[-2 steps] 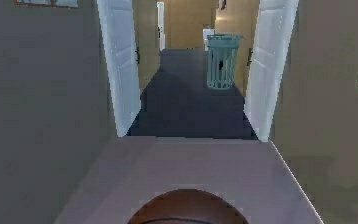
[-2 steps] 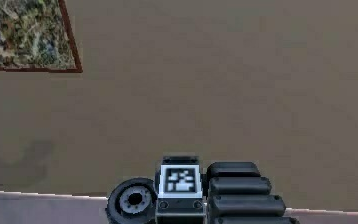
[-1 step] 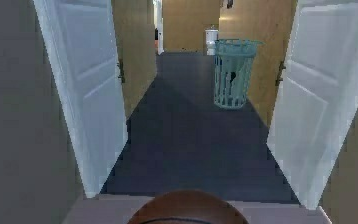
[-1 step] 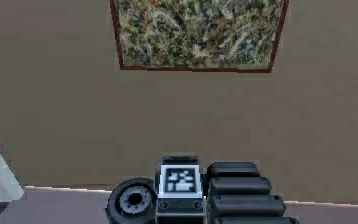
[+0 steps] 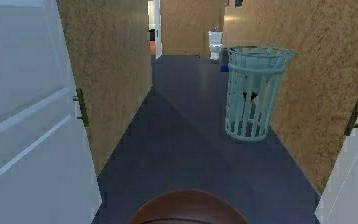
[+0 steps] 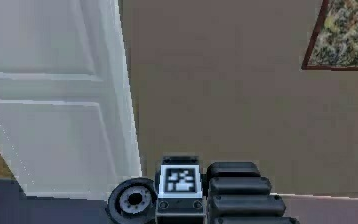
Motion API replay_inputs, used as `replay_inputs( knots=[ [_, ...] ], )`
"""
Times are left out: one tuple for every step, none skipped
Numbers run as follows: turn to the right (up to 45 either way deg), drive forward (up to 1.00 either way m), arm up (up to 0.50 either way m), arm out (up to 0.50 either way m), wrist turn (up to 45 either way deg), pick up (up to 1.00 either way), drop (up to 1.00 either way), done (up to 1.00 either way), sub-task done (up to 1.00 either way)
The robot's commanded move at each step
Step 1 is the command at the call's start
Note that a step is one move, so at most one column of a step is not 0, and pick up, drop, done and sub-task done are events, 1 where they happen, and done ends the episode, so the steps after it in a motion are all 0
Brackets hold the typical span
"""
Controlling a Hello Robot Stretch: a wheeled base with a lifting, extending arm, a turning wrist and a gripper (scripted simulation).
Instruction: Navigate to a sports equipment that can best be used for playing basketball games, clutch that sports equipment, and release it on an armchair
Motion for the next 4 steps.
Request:
replay_inputs(
  knots=[
    [0.0, 1.0, 0.0, 0.0, 0.0, 0.0, 0.0, 0.0, 0.0],
    [0.0, 1.0, 0.0, 0.0, 0.0, 0.0, 0.0, 0.0, 0.0],
    [0.0, 1.0, 0.0, 0.0, 0.0, 0.0, 0.0, 0.0, 0.0],
    [0.0, 1.0, 0.0, 0.0, 0.0, 0.0, 0.0, 0.0, 0.0]
  ],
)
